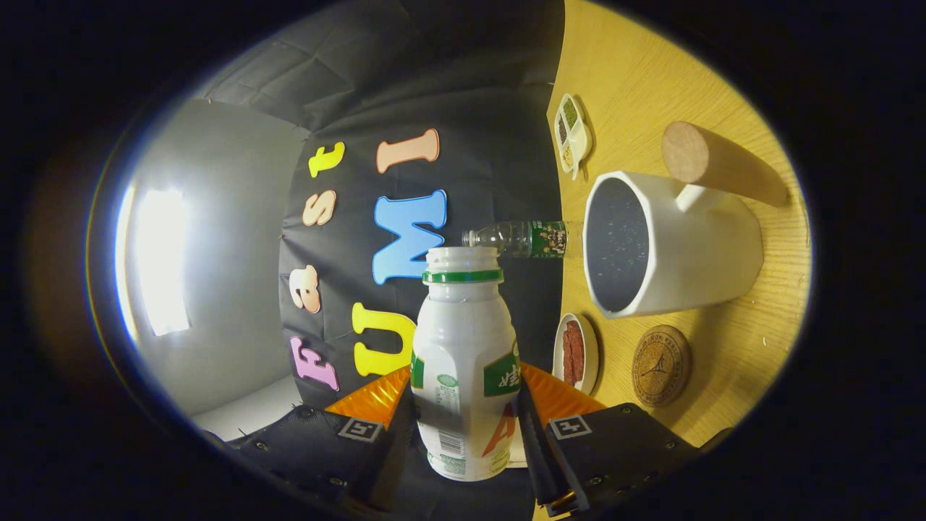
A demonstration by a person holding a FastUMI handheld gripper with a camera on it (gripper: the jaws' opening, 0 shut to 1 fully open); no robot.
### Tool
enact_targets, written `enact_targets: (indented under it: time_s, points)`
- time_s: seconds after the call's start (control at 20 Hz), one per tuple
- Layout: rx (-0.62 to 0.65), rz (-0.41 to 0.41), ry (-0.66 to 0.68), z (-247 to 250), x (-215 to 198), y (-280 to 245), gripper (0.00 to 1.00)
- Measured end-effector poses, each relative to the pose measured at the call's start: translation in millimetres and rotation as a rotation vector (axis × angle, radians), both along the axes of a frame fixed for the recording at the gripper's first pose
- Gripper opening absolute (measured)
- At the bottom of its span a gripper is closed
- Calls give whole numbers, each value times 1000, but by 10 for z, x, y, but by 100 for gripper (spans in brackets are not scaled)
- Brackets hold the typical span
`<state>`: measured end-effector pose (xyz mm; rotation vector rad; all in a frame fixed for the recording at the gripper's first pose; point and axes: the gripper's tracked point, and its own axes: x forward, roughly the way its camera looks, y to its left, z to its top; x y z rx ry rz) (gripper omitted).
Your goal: Take the bottle from table, then pour the juice into the cup, finally place the bottle on the coaster
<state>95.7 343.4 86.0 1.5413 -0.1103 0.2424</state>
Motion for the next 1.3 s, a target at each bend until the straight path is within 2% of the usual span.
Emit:
enact_targets:
  time_s: [0.4, 0.65, 0.9, 1.1, 1.3]
  points:
    - [-166, -10, 13, 1, -25, 10, 69]
    - [-329, -14, 37, -44, 13, 64, 69]
    - [-372, -8, 34, -35, 4, 110, 69]
    - [-525, -31, 60, -54, 60, 135, 69]
    - [-677, -94, 37, -21, 66, 59, 69]
